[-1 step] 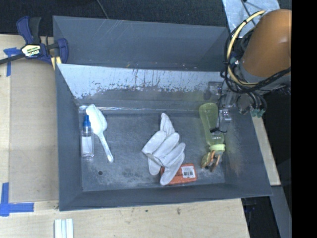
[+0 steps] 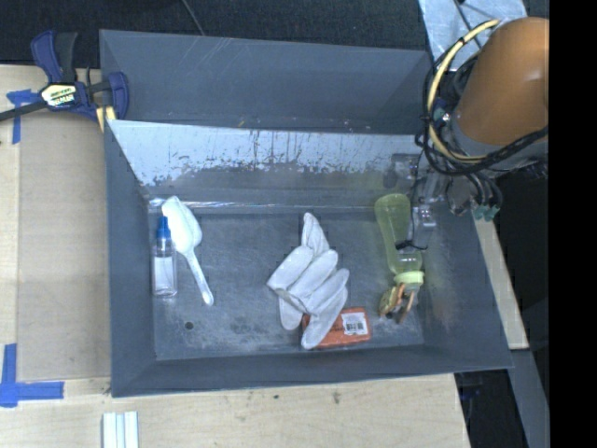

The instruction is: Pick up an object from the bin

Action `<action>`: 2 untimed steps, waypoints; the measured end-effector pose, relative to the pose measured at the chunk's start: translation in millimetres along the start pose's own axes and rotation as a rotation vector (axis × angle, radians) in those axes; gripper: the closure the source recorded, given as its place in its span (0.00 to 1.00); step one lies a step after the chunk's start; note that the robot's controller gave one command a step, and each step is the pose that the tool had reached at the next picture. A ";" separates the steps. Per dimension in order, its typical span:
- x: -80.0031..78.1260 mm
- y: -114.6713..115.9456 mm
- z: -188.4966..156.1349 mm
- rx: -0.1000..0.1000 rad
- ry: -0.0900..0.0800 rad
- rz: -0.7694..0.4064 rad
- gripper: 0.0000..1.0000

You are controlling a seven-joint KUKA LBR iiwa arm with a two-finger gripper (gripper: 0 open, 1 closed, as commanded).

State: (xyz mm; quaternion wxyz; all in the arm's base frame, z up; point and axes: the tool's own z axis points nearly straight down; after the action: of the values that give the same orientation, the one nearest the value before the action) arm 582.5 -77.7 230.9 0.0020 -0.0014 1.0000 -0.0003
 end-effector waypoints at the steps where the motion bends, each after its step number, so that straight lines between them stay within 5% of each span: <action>1: 7.0 5.1 29.0 0.001 -0.005 -0.084 0.00; 2: -0.2 50.2 65.4 0.001 0.000 -0.060 0.00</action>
Offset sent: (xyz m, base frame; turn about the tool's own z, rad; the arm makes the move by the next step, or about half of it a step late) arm 0.0088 0.1007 -0.0949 0.0083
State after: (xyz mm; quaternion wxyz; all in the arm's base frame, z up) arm 582.7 -27.5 165.5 0.0021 -0.0316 0.9995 -0.0009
